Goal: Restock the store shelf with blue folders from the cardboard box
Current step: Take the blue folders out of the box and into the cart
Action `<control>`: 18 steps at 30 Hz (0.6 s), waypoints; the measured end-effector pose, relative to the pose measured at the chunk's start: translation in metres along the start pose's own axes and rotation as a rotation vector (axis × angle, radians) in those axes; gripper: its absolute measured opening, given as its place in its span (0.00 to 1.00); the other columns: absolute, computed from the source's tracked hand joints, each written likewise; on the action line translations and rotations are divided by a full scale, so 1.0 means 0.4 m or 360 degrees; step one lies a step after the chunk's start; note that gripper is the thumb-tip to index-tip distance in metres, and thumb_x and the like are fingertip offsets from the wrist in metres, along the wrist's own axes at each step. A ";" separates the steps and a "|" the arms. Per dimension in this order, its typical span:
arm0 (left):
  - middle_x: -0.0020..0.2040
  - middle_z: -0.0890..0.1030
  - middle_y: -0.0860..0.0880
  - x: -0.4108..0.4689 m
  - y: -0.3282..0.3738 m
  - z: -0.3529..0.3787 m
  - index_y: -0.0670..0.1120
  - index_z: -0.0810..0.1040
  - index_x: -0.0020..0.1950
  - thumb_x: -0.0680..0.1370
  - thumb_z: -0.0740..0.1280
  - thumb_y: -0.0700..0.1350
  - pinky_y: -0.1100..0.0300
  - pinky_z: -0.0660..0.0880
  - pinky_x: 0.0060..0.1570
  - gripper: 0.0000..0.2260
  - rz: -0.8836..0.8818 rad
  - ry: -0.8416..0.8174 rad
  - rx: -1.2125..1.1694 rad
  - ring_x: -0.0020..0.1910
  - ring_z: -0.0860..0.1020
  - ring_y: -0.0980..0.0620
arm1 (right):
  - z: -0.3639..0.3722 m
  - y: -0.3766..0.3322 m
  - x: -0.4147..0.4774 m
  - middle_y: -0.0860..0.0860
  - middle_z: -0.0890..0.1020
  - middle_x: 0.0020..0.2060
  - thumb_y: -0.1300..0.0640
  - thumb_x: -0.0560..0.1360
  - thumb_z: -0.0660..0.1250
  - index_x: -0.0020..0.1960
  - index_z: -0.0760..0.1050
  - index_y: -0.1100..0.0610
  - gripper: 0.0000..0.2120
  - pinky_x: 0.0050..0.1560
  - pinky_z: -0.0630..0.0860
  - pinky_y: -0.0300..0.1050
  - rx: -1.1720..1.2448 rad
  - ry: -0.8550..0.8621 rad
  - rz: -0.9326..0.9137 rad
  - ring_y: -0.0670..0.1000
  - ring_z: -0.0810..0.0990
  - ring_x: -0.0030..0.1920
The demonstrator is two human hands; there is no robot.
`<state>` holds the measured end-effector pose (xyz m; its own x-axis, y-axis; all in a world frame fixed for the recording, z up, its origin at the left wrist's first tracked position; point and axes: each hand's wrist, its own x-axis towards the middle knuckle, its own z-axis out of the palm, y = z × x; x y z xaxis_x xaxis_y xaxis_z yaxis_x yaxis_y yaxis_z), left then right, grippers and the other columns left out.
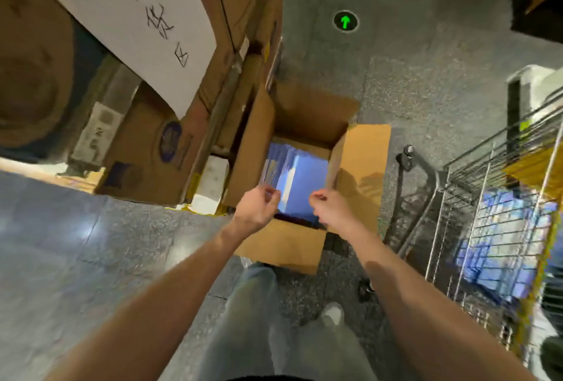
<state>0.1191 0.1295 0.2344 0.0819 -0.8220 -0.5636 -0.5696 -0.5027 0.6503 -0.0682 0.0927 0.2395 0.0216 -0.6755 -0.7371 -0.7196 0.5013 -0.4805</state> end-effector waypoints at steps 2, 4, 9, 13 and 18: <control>0.40 0.82 0.49 0.044 -0.020 0.004 0.44 0.78 0.57 0.83 0.62 0.53 0.51 0.79 0.48 0.13 -0.0046 -0.0058 0.0011 0.46 0.84 0.44 | 0.004 0.007 0.037 0.56 0.75 0.39 0.55 0.82 0.59 0.56 0.77 0.66 0.15 0.41 0.67 0.46 -0.0025 -0.0047 0.0030 0.54 0.72 0.39; 0.44 0.84 0.46 0.088 -0.042 0.020 0.45 0.78 0.57 0.83 0.62 0.53 0.51 0.80 0.46 0.12 -0.0100 -0.0093 0.0007 0.46 0.84 0.43 | 0.009 0.023 0.088 0.60 0.75 0.39 0.57 0.83 0.58 0.60 0.75 0.71 0.17 0.34 0.63 0.42 -0.0072 -0.0080 0.0053 0.53 0.70 0.37; 0.54 0.84 0.44 0.182 -0.072 0.088 0.43 0.77 0.62 0.83 0.64 0.51 0.54 0.75 0.49 0.14 -0.0143 -0.0106 0.0118 0.53 0.81 0.43 | 0.026 0.087 0.228 0.60 0.79 0.55 0.58 0.84 0.59 0.65 0.73 0.66 0.15 0.55 0.73 0.48 0.0059 -0.0079 0.0147 0.57 0.76 0.52; 0.64 0.79 0.44 0.305 -0.149 0.171 0.46 0.74 0.70 0.81 0.65 0.53 0.50 0.76 0.59 0.19 -0.0213 -0.0131 0.0126 0.57 0.80 0.44 | 0.074 0.157 0.369 0.54 0.77 0.49 0.52 0.81 0.61 0.61 0.75 0.56 0.12 0.54 0.75 0.52 0.0224 0.0040 0.0170 0.54 0.75 0.49; 0.69 0.76 0.47 0.473 -0.269 0.328 0.49 0.72 0.73 0.82 0.65 0.55 0.56 0.76 0.56 0.21 -0.0337 -0.0169 0.0094 0.60 0.80 0.47 | 0.151 0.285 0.586 0.58 0.82 0.52 0.45 0.78 0.62 0.60 0.75 0.57 0.18 0.55 0.79 0.58 0.0240 -0.0008 0.0302 0.60 0.81 0.53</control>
<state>0.0886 0.0633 -0.0089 0.1199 -0.6654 -0.7368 -0.5958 -0.6419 0.4828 -0.1031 0.0244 -0.0167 -0.1002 -0.5588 -0.8233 -0.5991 0.6945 -0.3984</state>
